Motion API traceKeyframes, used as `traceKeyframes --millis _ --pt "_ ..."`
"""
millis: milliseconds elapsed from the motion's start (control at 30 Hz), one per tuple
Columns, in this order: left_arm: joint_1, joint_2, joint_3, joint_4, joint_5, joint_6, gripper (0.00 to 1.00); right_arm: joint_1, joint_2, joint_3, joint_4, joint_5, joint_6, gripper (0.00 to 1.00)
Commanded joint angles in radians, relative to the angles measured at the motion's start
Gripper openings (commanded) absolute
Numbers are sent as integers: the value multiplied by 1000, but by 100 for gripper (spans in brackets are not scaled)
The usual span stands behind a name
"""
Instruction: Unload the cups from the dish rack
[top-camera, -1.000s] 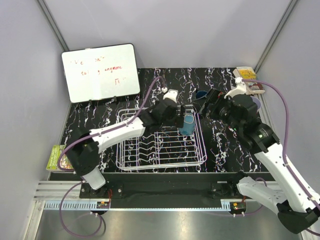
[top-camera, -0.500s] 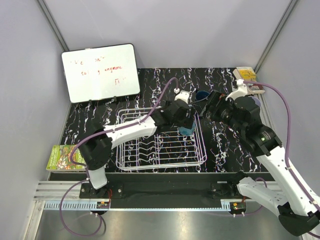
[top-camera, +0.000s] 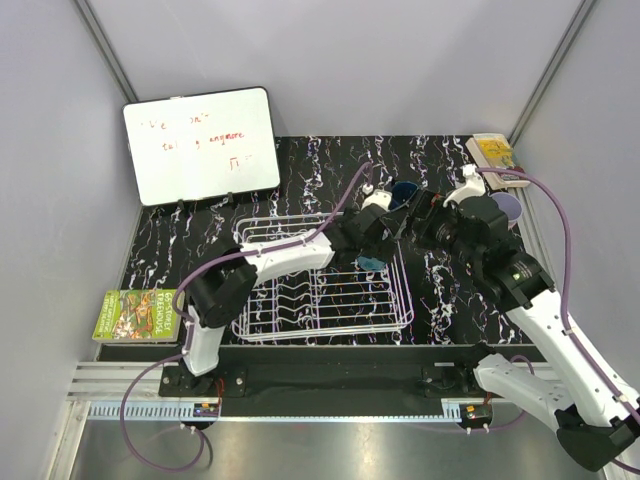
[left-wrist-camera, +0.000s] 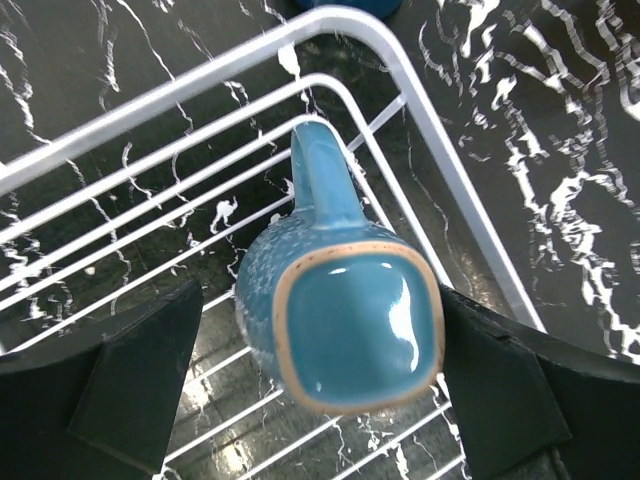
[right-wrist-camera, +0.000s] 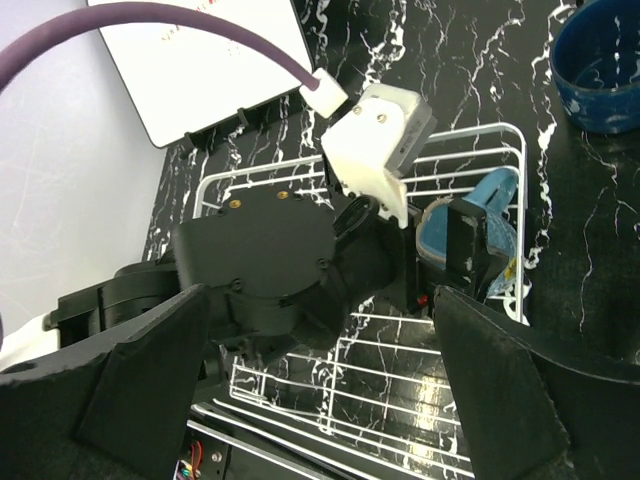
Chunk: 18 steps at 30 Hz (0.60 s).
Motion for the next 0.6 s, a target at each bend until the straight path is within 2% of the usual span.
traceKeyframes --millis 0,133,267,367,500,533,567 --pt "1 40 37 14 3 4 99 9 -16 -13 22 -13 10 100" --pt "2 63 40 13 8 9 97 7 -16 -19 25 -16 17 100" --pt "4 51 32 11 6 15 81 7 -23 -29 28 -17 23 100" --pt "4 32 24 11 -11 30 59 9 -24 -32 33 -19 27 100" --pt "4 -3 9 11 -32 47 9 7 -24 -38 37 -23 33 100" --pt "4 -9 5 10 -35 49 0 9 -22 -39 39 -23 33 100" --pt "4 -20 -9 11 -40 52 0 7 -24 -39 40 -23 33 100"
